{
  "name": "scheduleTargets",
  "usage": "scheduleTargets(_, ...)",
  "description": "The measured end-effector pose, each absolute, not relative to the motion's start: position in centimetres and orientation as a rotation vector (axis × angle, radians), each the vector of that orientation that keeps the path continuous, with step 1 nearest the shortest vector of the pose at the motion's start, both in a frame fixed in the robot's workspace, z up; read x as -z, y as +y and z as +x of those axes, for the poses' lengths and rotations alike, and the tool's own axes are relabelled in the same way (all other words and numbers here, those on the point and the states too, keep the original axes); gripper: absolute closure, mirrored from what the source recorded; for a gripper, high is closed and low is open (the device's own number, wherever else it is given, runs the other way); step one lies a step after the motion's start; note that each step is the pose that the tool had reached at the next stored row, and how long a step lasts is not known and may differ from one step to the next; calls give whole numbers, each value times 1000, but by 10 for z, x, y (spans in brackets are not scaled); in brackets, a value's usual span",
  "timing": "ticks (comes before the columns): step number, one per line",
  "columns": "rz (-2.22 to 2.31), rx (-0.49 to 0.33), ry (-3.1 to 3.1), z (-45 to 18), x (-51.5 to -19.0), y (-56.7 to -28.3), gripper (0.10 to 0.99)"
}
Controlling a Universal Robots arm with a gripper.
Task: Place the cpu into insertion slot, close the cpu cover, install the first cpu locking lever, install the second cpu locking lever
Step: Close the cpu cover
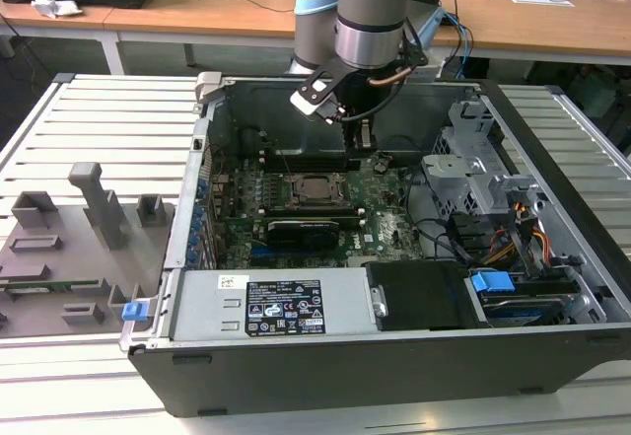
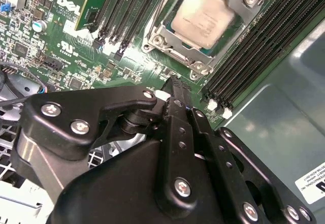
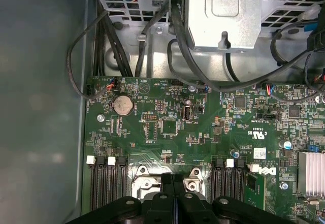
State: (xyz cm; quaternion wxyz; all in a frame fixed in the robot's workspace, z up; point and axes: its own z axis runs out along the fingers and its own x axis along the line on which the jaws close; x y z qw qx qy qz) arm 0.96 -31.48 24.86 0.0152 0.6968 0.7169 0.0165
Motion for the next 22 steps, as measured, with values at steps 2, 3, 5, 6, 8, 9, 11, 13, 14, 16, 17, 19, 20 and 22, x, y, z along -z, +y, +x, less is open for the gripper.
scheduleTargets(2, 2168, -51, 2231, 9, -249, -315, 980)
scheduleTargets(3, 2168, -51, 2231, 8, -249, -315, 980)
scheduleTargets(5, 2168, -51, 2231, 8, -249, -315, 980)
scheduleTargets(6, 2168, -51, 2231, 8, -249, -315, 980)
scheduleTargets(8, 2168, -51, 2231, 7, -249, -315, 980)
scheduleTargets(9, 2168, -51, 2231, 7, -249, -315, 980)
scheduleTargets(11, 2168, -51, 2231, 6, -249, -315, 980)
scheduleTargets(13, 2168, -51, 2231, 5, -249, -315, 980)
scheduleTargets(14, 2168, -51, 2231, 4, -249, -315, 980)
scheduleTargets(16, 2168, -51, 2231, 3, -248, -315, 980)
scheduleTargets(17, 2168, -51, 2231, 2, -248, -315, 980)
scheduleTargets(19, 2168, -51, 2231, 1, -248, -315, 980)
scheduleTargets(20, 2168, -51, 2231, 0, -248, -315, 980)
scheduleTargets(22, 2168, -51, 2231, 0, -248, -315, 980)
